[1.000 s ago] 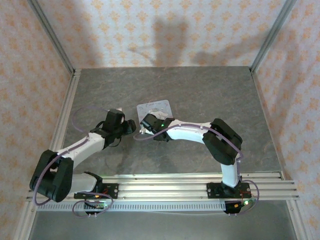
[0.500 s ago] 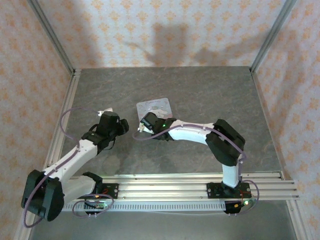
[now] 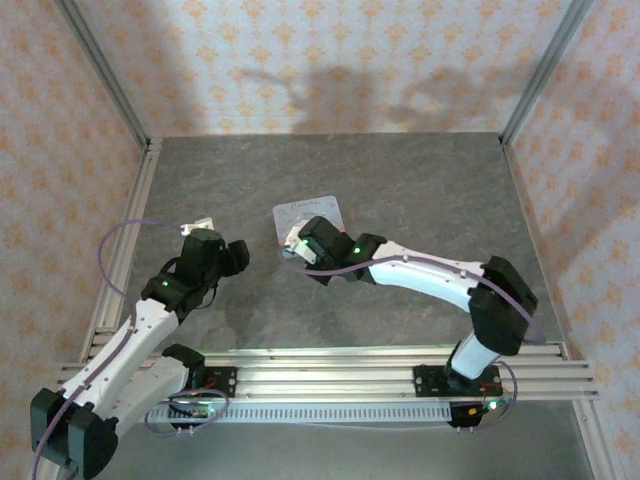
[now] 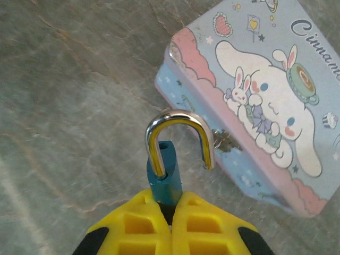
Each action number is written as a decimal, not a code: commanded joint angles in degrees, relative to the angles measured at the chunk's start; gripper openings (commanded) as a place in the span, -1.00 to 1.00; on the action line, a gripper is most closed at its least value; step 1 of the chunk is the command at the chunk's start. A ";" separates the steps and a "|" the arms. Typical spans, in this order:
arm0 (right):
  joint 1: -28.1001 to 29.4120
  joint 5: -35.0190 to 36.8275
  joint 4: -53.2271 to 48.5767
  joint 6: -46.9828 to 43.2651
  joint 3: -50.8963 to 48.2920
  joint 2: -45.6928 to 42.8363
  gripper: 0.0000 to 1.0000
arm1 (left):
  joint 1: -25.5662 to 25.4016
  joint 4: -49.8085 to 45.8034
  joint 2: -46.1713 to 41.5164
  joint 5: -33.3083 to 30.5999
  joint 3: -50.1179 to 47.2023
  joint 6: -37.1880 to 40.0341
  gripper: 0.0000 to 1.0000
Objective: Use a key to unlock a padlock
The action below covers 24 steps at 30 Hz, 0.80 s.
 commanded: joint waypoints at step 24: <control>-24.17 -15.93 -18.57 34.13 -1.27 12.22 -1.00 | -13.65 5.51 17.11 7.16 4.83 -7.81 0.39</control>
